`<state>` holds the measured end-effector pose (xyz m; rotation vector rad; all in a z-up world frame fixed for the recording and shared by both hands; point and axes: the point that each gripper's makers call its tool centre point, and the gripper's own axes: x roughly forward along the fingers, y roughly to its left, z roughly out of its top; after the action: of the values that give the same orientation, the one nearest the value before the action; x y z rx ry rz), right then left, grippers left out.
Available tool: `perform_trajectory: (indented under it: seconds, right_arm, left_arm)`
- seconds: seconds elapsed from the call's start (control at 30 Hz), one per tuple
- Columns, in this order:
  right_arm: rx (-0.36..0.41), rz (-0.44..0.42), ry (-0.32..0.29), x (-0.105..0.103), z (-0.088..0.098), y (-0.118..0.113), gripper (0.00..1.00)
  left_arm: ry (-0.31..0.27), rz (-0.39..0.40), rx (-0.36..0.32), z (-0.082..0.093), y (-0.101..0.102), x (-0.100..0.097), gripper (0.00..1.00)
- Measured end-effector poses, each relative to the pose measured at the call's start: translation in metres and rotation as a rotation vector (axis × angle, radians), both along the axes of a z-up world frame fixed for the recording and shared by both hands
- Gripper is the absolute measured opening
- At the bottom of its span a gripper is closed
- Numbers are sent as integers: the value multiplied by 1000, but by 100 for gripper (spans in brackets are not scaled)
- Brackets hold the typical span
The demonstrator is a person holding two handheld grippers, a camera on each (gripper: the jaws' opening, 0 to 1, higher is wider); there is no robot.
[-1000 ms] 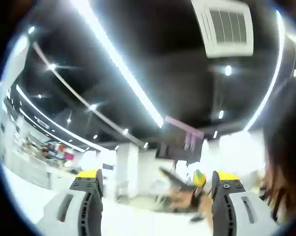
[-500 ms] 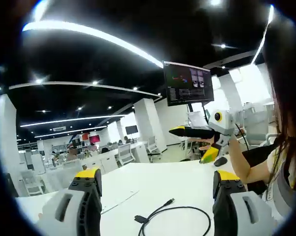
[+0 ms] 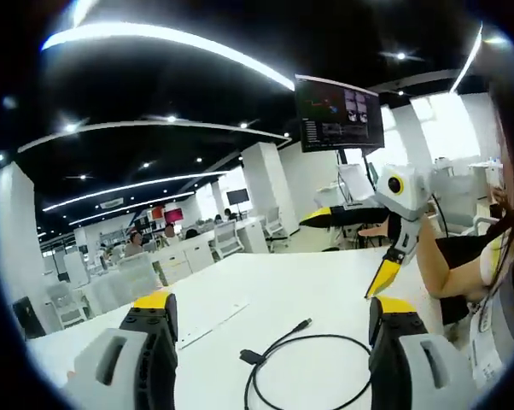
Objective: Find the charging cable on the desk, coil it up and secure with Velcro.
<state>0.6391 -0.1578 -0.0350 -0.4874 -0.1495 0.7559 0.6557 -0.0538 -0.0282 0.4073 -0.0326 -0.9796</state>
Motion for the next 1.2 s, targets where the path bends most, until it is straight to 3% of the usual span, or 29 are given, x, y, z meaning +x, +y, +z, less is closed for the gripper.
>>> perform_trajectory:
  seconds: [0.1,0.3,0.5,0.53,0.6,0.83,0.97,1.2]
  right_arm:
    - [-13,-20,-24,2,2,-5,95]
    - [-65,-55,-66,5,0,-8,95]
    - [-90,-40,-53,7,-7,-1,95]
    - [-93,-37,-43,11,-10,0,95]
    - [-107,-46,-24,18,-17,-1,95]
    - [-143,-97,21,40,-34,-10,95]
    - [-140,-89,28,39,-36,-8,95]
    - [-156,-81,-3,33,-32,-3,95]
  left_arm:
    - [-18,59,64,-13,3,6,93]
    - [-43,66,89,-18,6,1,93]
    - [-67,50,136,-24,-1,-5,93]
    - [-66,48,180,-32,-3,-3,93]
    - [-57,54,233,-43,-4,2,93]
    - [23,56,291,-70,-10,23,93]
    - [42,51,296,-75,-11,28,94]
    - [2,75,291,-65,-4,25,93]
